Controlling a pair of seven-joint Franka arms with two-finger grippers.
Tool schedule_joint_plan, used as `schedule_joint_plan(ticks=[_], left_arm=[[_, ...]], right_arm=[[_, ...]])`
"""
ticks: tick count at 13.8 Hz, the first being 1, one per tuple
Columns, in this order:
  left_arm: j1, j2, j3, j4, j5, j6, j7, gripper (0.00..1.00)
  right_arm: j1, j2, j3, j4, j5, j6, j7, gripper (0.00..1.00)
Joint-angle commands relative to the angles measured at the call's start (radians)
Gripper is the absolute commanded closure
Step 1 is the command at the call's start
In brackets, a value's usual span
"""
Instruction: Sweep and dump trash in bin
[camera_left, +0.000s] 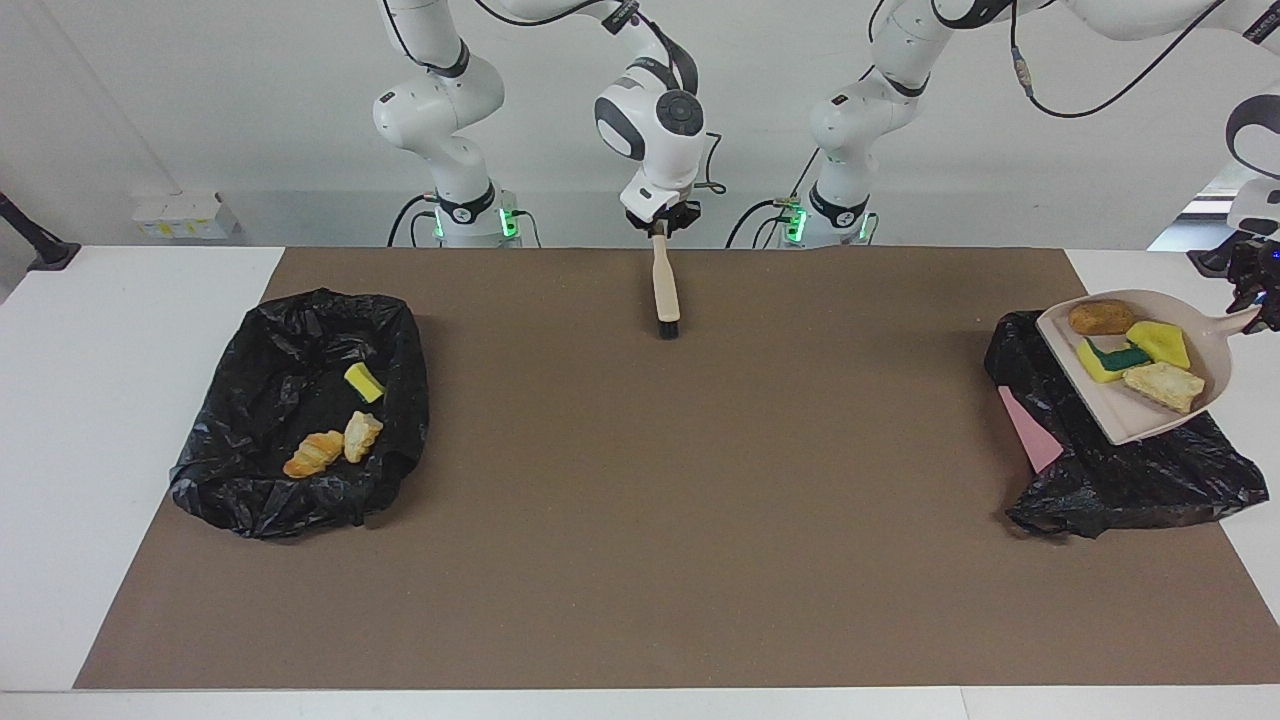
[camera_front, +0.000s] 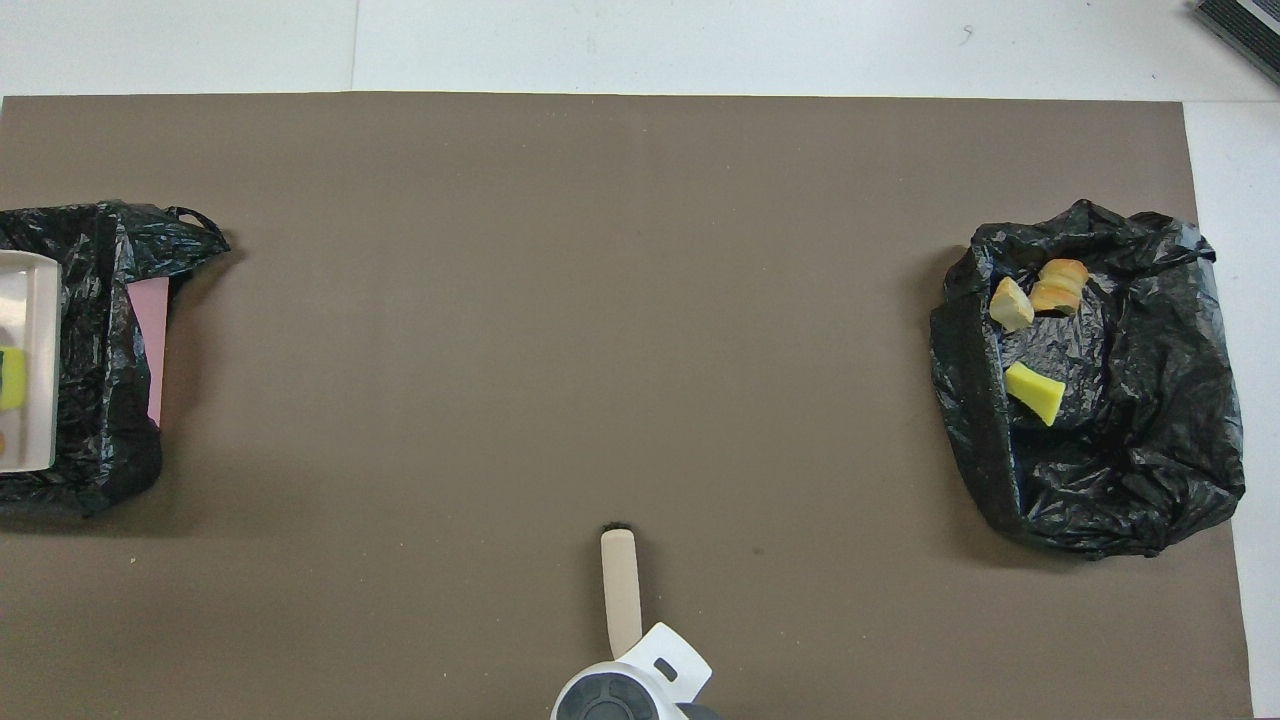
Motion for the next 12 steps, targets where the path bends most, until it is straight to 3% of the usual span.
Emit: schedule_joint_plan(ticks=[1, 5, 9, 12], left_arm=[[-0.046, 0.014, 0.003, 0.026, 0.145, 0.013, -0.048, 1.00], [-0.107, 0.001, 0.001, 0.002, 0.401, 0.008, -0.199, 1.00], [-0.119, -0.005, 0.003, -0.001, 0.546, -0.007, -0.197, 1.00], [-0.118, -0.027, 0.003, 0.000, 0.600, -0.001, -0.197, 1.00]], right_arm=[[-0.052, -0.042, -0.005, 0.019, 0.033, -0.010, -0.032, 0.37], [-0.170, -0.143, -0.009, 0.030, 0.012, -0.056, -0.040, 0.32], [-0.335, -0.213, -0.011, 0.085, -0.103, -0.232, -0.110, 0.31], [-0.472, -0.226, -0.012, 0.177, -0.109, -0.328, -0.222, 0.27]])
